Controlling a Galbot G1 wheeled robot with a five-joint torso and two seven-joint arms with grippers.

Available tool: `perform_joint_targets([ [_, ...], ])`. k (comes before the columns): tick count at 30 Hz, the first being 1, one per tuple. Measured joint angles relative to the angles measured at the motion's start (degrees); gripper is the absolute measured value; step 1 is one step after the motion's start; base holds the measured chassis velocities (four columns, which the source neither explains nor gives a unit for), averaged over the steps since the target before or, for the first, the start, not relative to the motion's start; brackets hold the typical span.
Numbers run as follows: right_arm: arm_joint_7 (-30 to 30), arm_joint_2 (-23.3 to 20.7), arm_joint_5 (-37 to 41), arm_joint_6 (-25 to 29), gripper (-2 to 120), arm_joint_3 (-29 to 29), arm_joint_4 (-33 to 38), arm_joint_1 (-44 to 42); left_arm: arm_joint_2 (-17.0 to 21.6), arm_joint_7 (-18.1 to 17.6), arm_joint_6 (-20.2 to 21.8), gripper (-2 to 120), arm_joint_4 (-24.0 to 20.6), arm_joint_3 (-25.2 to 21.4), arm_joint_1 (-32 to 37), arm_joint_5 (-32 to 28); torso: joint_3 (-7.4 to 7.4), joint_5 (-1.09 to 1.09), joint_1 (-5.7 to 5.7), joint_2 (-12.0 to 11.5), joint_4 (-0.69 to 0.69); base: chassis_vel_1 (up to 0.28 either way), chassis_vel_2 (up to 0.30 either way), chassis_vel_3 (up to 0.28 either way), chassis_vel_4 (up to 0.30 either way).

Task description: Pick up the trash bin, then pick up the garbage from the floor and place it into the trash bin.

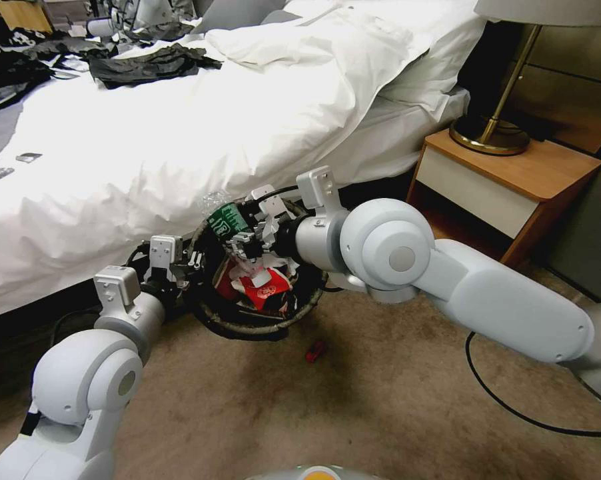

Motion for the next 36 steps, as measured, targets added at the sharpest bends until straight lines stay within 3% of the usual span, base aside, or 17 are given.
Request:
perform_joint_targets([
  [4, 0.05, 0.05, -0.28, -0.02, 21, 0.00, -0.36, -0.24, -0.01, 0.18, 0.00, 1, 0.25, -0.21, 0.09, 0.02, 0.00, 0.00, 0.00, 0.00, -0.01, 0.000, 0.000, 0.000, 0.000],
  [25, -0.59, -0.65, -0.12, 4.50, 97, 3.37, 0.46, -1.42, -0.37, 0.18, 0.00, 1, 2.80, 0.18, -1.41, 0.64, 0.00, 0.00, 0.00, 0.00, 0.00, 0.000, 0.000, 0.000, 0.000],
  [36, -0.22, -2.09, 1.24, 4.84, 100, 5.72, 2.28, -1.23, -0.31, 0.18, 0.00, 1, 3.26, 0.03, -2.07, 0.73, 0.00, 0.00, 0.00, 0.00, 0.00, 0.000, 0.000, 0.000, 0.000],
])
